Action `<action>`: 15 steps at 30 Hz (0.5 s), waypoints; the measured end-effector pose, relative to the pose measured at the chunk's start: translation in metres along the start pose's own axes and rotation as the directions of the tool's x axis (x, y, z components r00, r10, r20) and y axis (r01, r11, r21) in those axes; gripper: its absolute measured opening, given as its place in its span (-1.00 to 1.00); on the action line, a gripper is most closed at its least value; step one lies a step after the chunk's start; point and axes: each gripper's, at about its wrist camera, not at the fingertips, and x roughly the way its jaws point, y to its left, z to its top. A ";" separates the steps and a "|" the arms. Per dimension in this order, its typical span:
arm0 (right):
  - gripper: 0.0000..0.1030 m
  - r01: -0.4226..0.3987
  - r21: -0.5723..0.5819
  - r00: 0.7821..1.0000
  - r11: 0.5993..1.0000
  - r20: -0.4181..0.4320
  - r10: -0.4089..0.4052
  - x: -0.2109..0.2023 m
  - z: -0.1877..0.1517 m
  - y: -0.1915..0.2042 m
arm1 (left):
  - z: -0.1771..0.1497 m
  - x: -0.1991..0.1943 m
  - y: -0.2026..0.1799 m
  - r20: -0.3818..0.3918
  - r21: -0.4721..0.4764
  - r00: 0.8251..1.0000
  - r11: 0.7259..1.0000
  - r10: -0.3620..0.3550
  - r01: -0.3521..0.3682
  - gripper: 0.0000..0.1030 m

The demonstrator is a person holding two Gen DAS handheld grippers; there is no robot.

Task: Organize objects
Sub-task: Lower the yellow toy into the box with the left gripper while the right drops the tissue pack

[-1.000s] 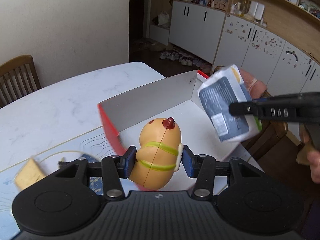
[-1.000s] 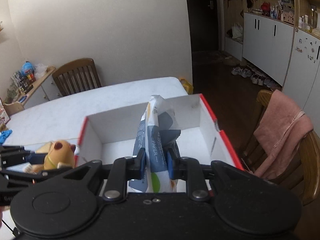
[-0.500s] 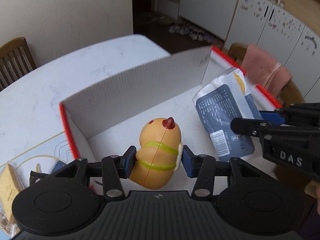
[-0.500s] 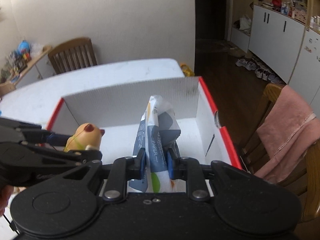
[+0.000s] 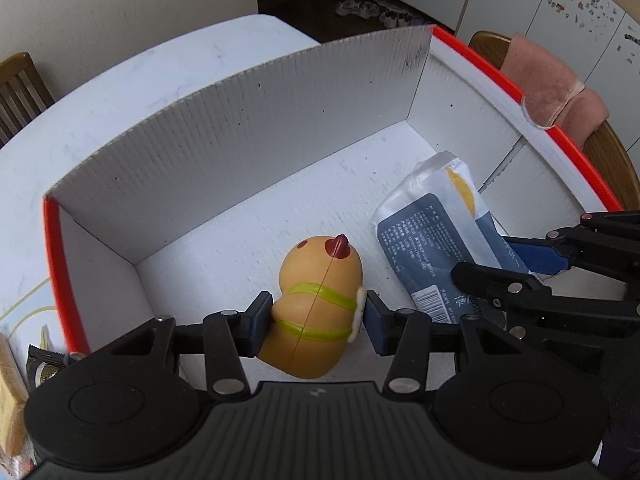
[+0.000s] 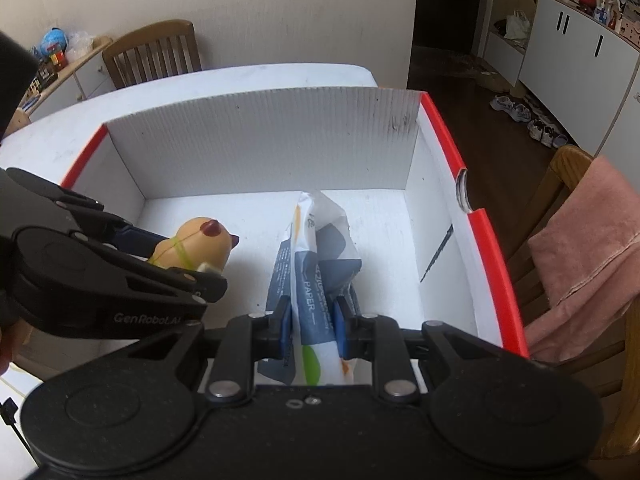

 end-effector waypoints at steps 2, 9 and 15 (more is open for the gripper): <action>-0.60 0.003 -0.007 1.000 1.000 -0.012 -0.003 0.003 -0.001 -0.001 | 0.001 0.003 0.001 -0.013 -0.015 1.000 1.000 -0.011 0.011 -0.08; -0.59 0.000 -0.003 1.000 1.000 -0.025 0.000 0.008 0.000 -0.006 | 0.005 0.011 -0.001 -0.058 -0.010 0.998 1.000 -0.015 0.014 -0.05; -0.59 0.004 -0.008 1.000 1.000 -0.028 -0.004 0.008 -0.002 -0.008 | 0.007 0.012 0.001 -0.063 -0.014 0.998 1.000 -0.023 0.022 -0.04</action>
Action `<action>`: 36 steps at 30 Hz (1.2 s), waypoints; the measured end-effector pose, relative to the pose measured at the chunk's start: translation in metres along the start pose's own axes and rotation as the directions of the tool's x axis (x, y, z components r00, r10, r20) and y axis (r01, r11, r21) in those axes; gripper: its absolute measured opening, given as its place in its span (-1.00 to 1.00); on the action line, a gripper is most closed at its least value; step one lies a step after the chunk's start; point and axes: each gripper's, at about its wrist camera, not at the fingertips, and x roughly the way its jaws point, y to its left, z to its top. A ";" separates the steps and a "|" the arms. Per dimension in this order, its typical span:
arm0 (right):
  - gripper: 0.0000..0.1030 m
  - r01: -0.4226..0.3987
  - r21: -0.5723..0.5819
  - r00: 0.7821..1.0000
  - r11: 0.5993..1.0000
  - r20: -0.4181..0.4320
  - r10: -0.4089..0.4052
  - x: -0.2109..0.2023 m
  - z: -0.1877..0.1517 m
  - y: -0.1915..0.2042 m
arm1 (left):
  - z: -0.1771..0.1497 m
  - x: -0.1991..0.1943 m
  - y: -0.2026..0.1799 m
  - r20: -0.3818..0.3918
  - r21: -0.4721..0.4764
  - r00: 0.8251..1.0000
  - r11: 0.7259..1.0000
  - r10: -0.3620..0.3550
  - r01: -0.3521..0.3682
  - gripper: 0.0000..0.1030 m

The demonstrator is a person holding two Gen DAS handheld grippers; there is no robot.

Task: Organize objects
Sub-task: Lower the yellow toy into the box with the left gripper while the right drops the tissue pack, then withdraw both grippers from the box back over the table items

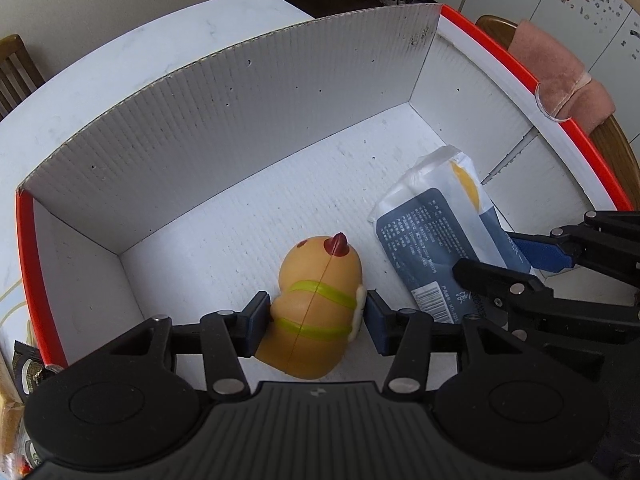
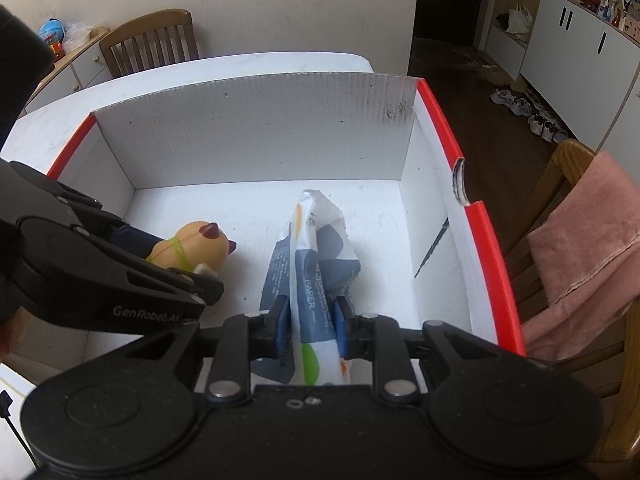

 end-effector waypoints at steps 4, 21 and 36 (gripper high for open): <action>-0.53 0.005 0.001 1.000 1.000 0.000 -0.005 0.002 -0.001 -0.001 | -0.001 -0.001 0.002 0.004 -0.005 1.000 1.000 0.001 -0.001 0.12; -0.11 0.049 0.006 0.997 0.999 0.055 -0.050 -0.028 -0.001 -0.006 | -0.017 -0.045 0.000 0.154 0.030 0.988 0.999 -0.023 0.018 0.21; -0.01 0.010 0.009 0.980 1.000 0.198 -0.012 -0.092 -0.012 0.031 | -0.056 -0.122 0.023 0.327 0.064 0.942 0.996 -0.079 0.062 0.21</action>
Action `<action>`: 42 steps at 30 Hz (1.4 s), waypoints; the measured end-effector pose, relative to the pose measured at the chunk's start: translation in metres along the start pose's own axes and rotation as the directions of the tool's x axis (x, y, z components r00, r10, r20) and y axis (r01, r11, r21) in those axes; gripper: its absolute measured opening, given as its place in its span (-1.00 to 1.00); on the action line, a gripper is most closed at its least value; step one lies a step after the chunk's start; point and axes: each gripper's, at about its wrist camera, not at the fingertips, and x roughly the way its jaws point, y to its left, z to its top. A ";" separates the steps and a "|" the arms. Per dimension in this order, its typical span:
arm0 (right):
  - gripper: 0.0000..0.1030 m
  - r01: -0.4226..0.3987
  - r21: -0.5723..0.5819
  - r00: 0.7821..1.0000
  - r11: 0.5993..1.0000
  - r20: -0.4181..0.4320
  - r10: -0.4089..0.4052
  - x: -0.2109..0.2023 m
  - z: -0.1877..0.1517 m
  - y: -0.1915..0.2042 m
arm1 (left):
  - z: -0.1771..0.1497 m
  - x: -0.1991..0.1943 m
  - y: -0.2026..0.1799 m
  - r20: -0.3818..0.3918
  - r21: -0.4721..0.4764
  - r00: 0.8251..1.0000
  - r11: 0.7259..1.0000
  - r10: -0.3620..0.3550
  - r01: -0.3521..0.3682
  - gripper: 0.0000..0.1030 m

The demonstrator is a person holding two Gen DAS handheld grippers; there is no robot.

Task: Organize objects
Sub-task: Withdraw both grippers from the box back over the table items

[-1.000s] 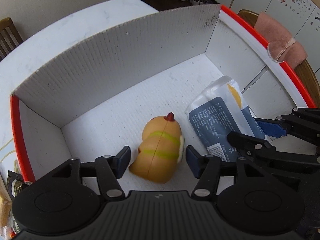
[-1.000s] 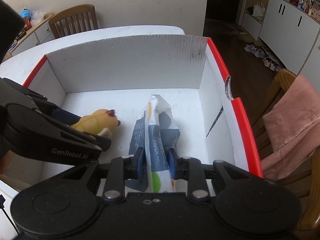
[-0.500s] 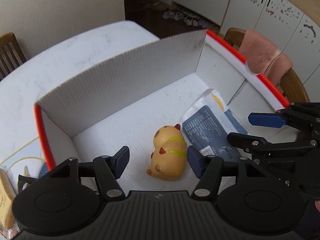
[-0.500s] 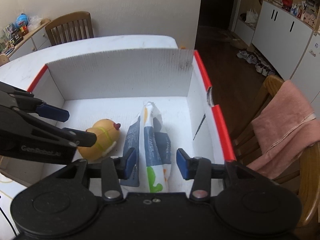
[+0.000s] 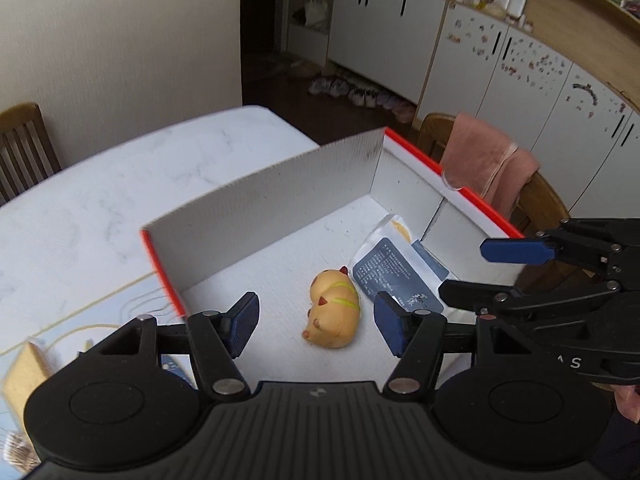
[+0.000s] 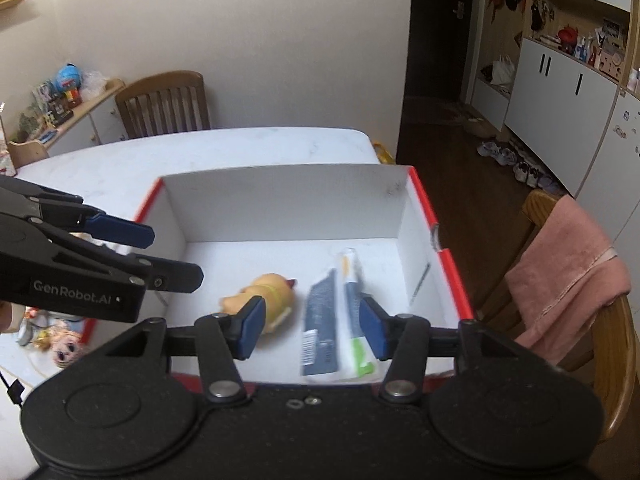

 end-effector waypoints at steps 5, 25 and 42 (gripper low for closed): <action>0.00 -0.024 -0.011 0.999 1.000 0.025 0.024 -0.015 -0.003 0.029 | -0.012 -0.034 0.011 0.055 0.024 0.998 1.000 0.004 -0.006 0.21; 0.34 -0.117 -0.084 0.992 0.990 0.032 0.120 -0.032 -0.023 0.178 | -0.101 -0.139 0.106 0.195 -0.016 0.980 0.999 0.037 -0.035 0.60; 0.68 -0.116 -0.042 0.993 0.992 -0.039 0.115 -0.004 -0.040 0.236 | -0.175 -0.165 0.195 0.237 -0.164 0.967 0.985 0.089 -0.051 0.99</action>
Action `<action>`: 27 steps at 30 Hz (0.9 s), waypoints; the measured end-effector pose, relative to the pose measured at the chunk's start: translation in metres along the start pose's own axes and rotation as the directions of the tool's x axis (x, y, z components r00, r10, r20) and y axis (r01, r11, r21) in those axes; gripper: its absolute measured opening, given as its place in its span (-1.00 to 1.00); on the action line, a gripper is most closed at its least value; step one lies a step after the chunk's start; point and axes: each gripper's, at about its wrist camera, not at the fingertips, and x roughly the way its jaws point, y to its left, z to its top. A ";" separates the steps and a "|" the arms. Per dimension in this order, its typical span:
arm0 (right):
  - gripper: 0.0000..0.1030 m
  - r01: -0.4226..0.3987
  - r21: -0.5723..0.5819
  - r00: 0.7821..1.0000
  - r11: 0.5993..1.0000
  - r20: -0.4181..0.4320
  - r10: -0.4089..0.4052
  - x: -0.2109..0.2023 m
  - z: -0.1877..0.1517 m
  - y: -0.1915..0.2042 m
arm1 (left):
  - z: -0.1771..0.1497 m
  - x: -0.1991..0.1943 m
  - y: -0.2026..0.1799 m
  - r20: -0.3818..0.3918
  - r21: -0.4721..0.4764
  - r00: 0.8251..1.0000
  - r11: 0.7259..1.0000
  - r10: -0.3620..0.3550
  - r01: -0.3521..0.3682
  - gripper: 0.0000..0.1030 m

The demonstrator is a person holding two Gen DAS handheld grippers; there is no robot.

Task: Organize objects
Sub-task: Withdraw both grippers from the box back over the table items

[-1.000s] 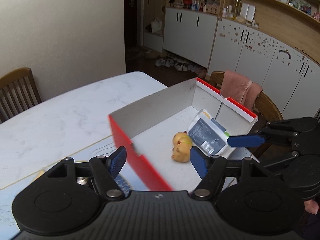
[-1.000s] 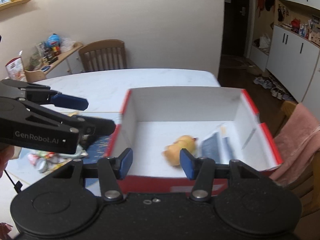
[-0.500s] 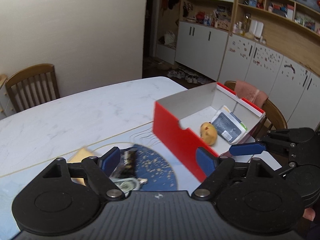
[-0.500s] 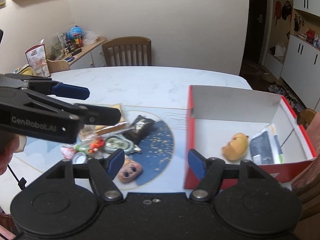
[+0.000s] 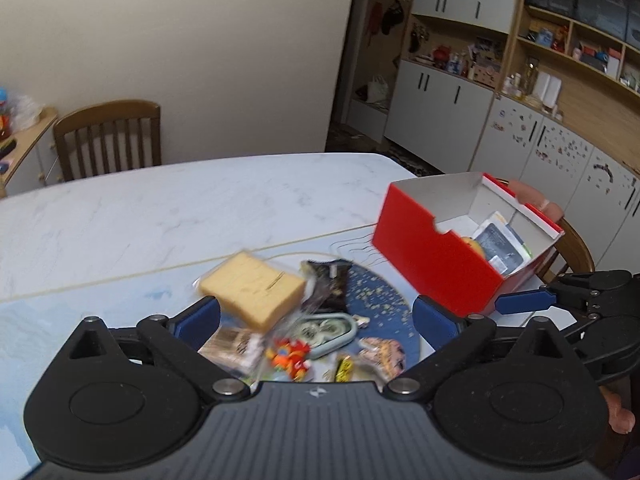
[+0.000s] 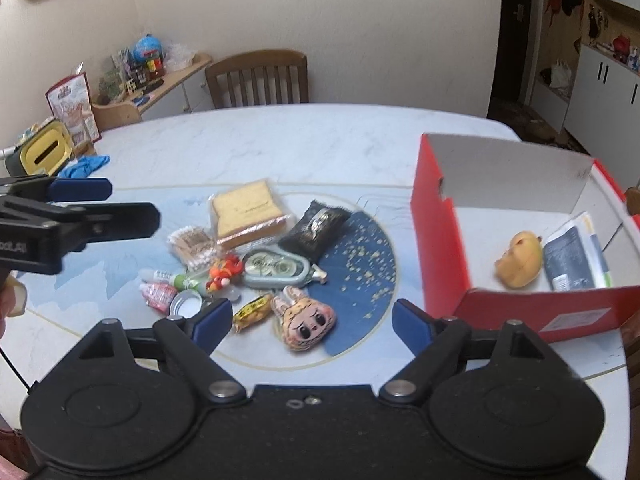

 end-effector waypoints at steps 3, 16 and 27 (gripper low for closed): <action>0.68 0.003 0.000 1.000 1.000 -0.026 -0.003 0.012 -0.003 0.004 | -0.015 0.001 0.013 -0.014 0.002 1.000 1.000 0.009 -0.009 0.99; 0.68 0.039 -0.035 0.993 0.999 -0.108 -0.043 0.058 -0.013 0.012 | -0.072 0.029 0.042 -0.092 0.072 0.995 0.997 0.048 -0.041 0.99; 0.65 0.070 -0.083 0.988 0.994 -0.134 -0.081 0.083 -0.013 0.012 | -0.092 0.056 0.066 -0.150 0.038 0.983 0.994 0.108 -0.103 0.99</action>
